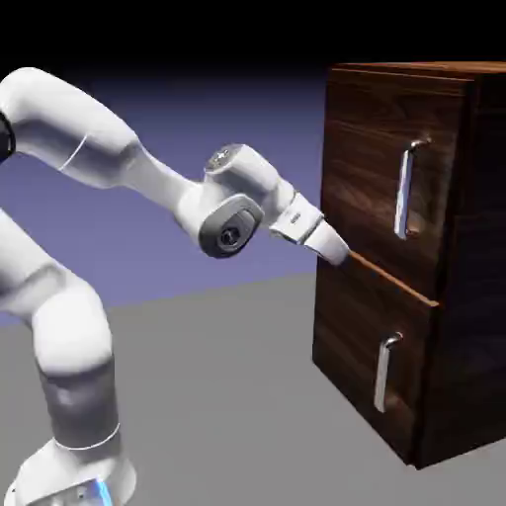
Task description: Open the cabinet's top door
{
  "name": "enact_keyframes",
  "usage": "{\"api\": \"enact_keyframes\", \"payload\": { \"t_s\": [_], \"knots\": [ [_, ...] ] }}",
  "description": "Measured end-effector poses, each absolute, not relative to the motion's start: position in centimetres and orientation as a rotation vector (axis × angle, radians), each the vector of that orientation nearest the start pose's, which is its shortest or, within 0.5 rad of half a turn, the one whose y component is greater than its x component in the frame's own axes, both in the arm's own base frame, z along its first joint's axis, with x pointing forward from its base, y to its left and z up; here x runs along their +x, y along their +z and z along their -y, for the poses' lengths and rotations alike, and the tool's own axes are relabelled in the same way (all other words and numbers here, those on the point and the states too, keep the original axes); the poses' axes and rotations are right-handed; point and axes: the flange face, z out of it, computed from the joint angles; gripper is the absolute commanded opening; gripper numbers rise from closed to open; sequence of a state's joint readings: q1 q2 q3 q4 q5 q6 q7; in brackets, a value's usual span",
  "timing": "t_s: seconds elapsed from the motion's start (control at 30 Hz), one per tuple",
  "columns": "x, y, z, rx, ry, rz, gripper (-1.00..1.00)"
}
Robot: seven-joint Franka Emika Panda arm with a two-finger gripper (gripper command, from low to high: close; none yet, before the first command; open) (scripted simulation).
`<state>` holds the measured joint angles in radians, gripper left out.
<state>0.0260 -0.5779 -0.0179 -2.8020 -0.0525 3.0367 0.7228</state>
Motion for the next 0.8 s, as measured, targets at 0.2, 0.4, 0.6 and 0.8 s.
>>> {"api": "enact_keyframes", "payload": {
  "t_s": [0.2, 0.4, 0.6, 0.8],
  "knots": [
    [38.8, 49.7, -1.7, -2.650, -1.262, -0.479, 0.00],
    [38.3, 52.5, -2.2, -2.739, -1.446, -0.076, 0.00],
    [37.6, 54.7, -2.3, -2.784, -1.623, 0.337, 0.00],
    [36.8, 56.4, -1.8, -2.788, -1.789, 0.758, 0.00]
  ]
}}
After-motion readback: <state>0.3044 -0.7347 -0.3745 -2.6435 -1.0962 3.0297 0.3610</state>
